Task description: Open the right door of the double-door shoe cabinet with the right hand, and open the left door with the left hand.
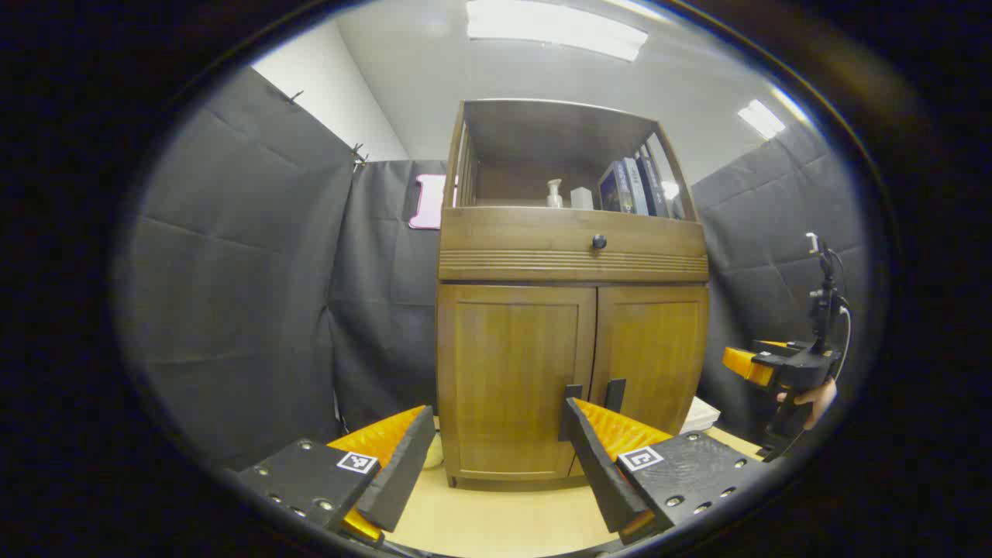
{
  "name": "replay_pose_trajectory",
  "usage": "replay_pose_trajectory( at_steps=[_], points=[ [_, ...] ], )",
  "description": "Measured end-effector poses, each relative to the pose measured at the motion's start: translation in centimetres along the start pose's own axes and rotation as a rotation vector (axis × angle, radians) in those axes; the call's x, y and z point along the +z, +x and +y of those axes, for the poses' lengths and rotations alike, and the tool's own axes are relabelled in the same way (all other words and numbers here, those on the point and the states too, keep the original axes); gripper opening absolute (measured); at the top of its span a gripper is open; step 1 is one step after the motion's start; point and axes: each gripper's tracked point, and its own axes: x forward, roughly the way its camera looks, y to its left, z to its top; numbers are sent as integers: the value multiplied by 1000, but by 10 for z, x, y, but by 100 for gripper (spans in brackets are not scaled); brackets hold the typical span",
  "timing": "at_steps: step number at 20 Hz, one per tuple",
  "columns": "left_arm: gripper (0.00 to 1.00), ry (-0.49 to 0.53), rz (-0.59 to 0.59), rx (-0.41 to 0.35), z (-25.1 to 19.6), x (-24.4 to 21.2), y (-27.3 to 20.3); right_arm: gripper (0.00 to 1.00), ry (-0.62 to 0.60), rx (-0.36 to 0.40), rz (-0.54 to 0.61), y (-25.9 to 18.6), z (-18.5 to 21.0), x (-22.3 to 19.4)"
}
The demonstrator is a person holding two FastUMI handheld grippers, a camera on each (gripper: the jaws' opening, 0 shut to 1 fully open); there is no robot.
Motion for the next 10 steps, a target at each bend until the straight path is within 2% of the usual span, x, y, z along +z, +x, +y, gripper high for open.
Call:
replay_pose_trajectory(
  at_steps=[4,10],
  points=[
    [99,-18,17,-5,0,-5,0,99,-15,9,-10,-4,7,0],
    [99,29,35,4,2,-18,0,99,-15,37,11,-6,19,-4]
  ],
)
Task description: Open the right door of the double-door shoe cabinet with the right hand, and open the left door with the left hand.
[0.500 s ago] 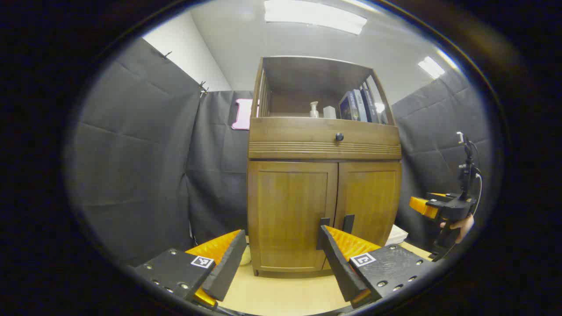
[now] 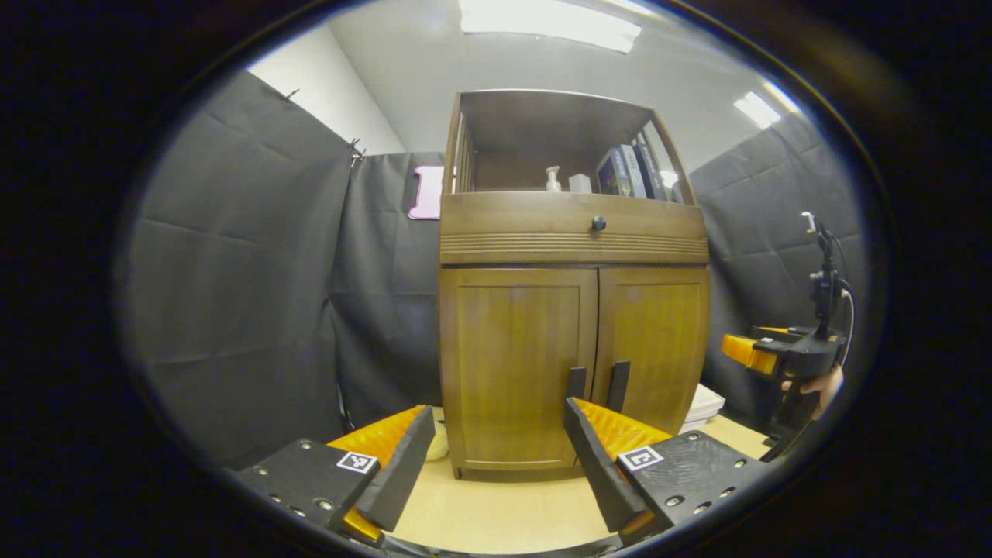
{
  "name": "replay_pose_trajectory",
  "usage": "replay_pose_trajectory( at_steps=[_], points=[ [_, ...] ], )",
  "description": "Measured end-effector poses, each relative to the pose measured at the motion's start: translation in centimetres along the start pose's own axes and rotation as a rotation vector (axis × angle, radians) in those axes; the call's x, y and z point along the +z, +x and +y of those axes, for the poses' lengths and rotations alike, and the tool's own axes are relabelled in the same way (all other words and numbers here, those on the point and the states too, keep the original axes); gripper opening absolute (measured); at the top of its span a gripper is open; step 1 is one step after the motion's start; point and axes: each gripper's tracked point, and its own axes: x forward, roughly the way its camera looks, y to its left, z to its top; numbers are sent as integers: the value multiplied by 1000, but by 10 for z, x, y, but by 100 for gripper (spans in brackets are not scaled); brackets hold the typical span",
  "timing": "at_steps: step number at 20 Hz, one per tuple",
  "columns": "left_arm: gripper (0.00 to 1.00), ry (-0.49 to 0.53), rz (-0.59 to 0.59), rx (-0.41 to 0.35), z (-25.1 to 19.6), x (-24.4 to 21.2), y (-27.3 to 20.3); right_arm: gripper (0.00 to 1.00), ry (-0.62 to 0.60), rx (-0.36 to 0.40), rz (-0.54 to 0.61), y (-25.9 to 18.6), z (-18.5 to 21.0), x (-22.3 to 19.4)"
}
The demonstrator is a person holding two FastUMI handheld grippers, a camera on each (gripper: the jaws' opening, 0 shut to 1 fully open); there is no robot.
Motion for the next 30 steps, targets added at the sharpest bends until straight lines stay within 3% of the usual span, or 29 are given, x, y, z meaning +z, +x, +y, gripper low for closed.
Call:
replay_pose_trajectory(
  at_steps=[6,7,9,11,12,13,16,18,21,25,26,27,30],
  points=[
    [99,2,45,-25,0,-19,1,99,-6,23,11,-15,10,-6],
    [99,2,51,-30,0,-20,3,95,-5,24,17,-18,10,-9],
    [99,-15,62,-40,-4,-24,3,99,-6,24,35,-25,10,-15],
    [99,-41,69,-42,-3,-25,4,95,-3,27,56,-31,10,-25],
    [99,-52,71,-41,-3,-25,3,99,-2,27,68,-34,10,-30],
    [99,-61,74,-40,-3,-25,3,95,0,31,80,-37,10,-34],
    [99,-70,85,-36,-3,-28,3,99,-7,45,91,-40,11,-36],
    [99,-78,92,-38,-4,-29,4,96,-3,53,80,-35,13,-30],
    [99,-90,98,-31,-3,-28,4,99,49,78,67,-24,24,-16],
    [99,-91,39,-5,-3,-17,8,97,76,123,62,-1,48,-3],
    [99,-93,41,-12,-4,-19,6,92,67,127,56,6,54,0],
    [99,-93,55,-19,-4,-22,5,97,58,128,56,14,60,0],
    [99,-70,88,-16,-3,-28,5,98,56,134,70,34,78,-3]
  ],
)
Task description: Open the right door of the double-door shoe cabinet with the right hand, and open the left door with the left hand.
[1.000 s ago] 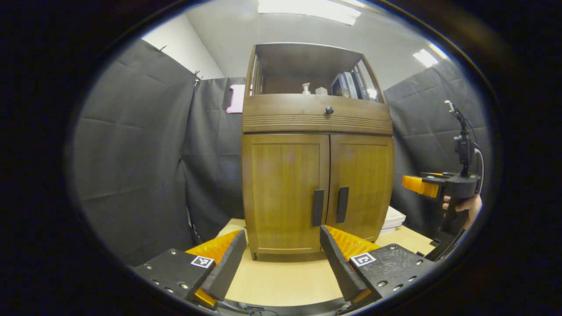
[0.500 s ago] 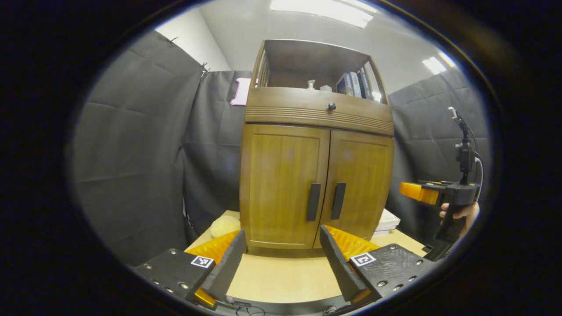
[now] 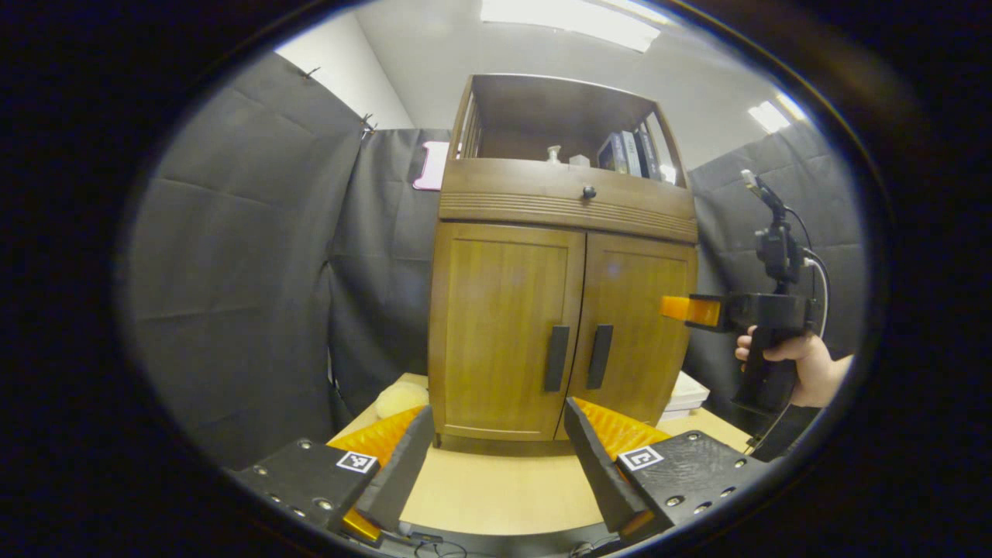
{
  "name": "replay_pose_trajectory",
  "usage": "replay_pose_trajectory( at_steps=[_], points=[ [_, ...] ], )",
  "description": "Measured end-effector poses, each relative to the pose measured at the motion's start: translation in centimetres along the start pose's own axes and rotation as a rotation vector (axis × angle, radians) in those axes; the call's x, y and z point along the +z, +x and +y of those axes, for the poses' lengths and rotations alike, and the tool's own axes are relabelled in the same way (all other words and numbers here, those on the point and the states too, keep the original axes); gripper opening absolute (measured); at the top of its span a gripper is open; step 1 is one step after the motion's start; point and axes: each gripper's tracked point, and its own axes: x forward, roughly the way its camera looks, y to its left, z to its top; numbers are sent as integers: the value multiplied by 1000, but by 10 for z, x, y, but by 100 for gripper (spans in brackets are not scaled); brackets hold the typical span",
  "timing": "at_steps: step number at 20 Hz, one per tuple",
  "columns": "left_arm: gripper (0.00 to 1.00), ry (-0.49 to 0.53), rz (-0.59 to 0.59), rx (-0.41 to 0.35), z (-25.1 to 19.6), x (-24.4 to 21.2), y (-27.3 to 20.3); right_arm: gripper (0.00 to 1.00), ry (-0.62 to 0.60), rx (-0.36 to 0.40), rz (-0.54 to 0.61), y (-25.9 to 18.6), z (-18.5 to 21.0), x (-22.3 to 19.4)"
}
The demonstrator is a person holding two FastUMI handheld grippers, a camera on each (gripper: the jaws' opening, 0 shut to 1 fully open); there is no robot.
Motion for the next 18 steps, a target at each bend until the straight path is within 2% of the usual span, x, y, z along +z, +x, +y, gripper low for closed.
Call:
replay_pose_trajectory(
  at_steps=[3,7,9,15,16,18],
  points=[
    [99,15,14,-6,0,-2,1,98,-2,-2,-4,18,14,-3],
    [99,-45,60,-33,-2,-10,2,98,-15,-21,19,45,29,-21],
    [99,-24,66,-36,-1,-5,0,98,-19,-25,42,61,35,-30],
    [99,-47,104,-23,0,-15,5,98,-47,-66,59,87,31,-48],
    [99,-61,113,-16,0,-14,4,93,-36,-66,63,91,30,-49],
    [96,-85,126,-6,1,-14,4,93,-23,-71,79,100,26,-52]
  ],
)
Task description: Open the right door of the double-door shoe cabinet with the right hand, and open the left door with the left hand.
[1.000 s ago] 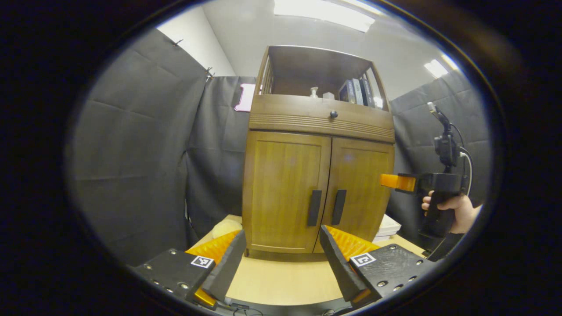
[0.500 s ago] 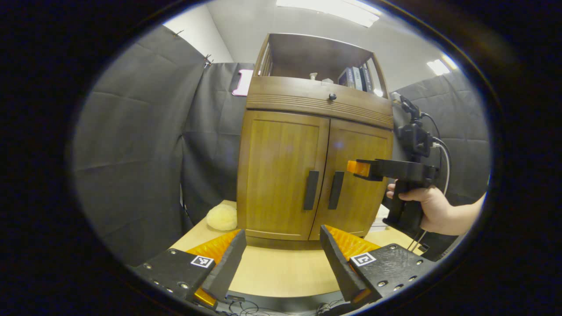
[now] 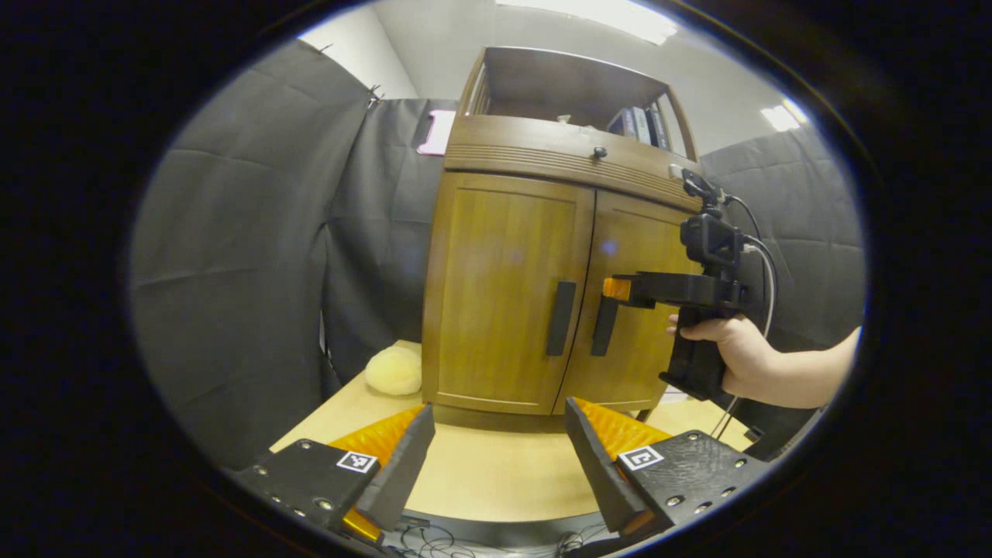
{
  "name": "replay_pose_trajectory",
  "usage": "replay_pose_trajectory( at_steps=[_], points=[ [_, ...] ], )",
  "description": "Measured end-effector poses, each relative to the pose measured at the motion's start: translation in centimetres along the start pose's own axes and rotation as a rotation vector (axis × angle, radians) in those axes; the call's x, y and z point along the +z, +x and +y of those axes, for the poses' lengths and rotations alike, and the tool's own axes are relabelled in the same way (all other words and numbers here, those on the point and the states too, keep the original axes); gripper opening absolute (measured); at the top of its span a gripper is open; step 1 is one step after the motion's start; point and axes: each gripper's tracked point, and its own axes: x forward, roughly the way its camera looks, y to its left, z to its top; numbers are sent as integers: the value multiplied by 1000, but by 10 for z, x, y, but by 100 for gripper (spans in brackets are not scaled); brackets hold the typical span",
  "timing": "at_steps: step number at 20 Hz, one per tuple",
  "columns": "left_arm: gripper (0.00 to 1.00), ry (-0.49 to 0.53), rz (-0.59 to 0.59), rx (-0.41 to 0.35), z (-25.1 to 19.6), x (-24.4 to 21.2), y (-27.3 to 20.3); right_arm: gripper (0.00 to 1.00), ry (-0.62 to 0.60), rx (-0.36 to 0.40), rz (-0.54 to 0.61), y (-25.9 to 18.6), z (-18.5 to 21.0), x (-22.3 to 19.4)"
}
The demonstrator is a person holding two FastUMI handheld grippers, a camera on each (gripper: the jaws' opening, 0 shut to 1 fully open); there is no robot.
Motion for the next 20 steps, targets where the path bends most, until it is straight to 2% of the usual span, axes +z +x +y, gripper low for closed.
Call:
replay_pose_trajectory(
  at_steps=[1,2,3,5,11,14,17,20],
  points=[
    [96,-8,6,4,1,-1,0,98,-3,4,8,4,2,-3],
    [96,-13,11,7,1,-1,0,92,-15,5,14,8,2,-5],
    [99,-16,17,11,2,-1,1,92,-34,6,18,11,6,-8],
    [96,-20,30,15,2,-2,2,92,-58,8,37,16,9,-17],
    [99,-23,87,24,0,-2,1,96,-38,-20,86,28,4,-42],
    [99,-37,93,10,0,-4,0,75,-26,-3,95,33,7,-47],
    [99,-55,94,-1,-1,-1,-1,59,-49,20,91,34,20,-49],
    [99,-45,70,-8,-3,6,-4,43,-22,-9,82,35,18,-48]
  ],
)
